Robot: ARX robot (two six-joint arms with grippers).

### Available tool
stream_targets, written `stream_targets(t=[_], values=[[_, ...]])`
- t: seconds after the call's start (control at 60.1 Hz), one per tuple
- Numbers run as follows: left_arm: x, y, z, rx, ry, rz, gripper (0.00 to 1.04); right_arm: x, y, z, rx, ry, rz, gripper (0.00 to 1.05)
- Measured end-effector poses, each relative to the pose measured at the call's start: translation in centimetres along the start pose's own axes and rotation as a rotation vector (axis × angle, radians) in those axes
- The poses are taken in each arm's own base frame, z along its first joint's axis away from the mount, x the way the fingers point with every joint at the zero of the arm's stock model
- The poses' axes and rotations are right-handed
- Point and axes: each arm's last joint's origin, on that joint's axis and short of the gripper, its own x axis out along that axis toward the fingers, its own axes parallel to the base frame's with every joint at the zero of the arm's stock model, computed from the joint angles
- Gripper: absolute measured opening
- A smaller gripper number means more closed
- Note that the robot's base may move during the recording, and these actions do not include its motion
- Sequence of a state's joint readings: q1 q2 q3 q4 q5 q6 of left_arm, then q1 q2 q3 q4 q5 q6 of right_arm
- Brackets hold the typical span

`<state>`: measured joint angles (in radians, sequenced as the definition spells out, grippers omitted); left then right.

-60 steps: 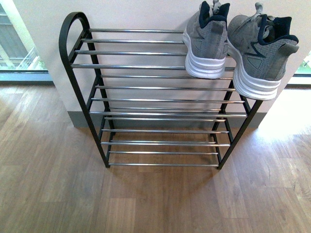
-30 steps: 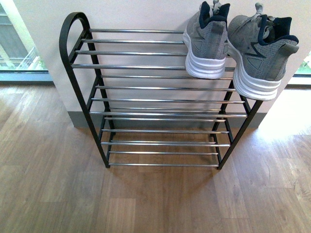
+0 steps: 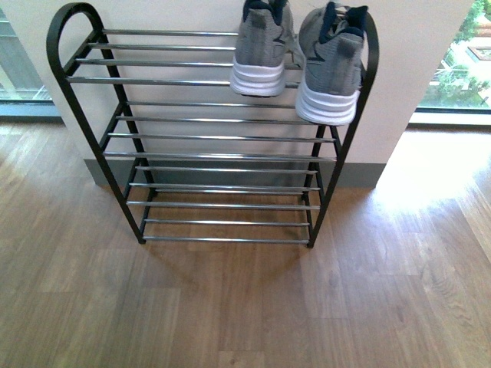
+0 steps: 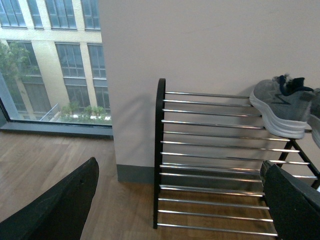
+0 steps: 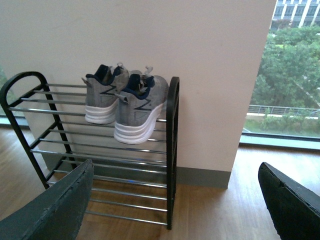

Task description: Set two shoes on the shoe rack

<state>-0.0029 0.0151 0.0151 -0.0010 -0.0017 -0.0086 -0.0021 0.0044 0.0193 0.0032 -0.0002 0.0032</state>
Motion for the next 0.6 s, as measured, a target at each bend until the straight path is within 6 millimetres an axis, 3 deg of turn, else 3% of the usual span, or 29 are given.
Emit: stream_targets(t=[0.599], values=[[0.0, 0.0, 0.0, 0.0, 0.0, -0.002, 0.95, 0.0, -0.01, -0.01, 0.0, 0.001, -0.003, 0.95]])
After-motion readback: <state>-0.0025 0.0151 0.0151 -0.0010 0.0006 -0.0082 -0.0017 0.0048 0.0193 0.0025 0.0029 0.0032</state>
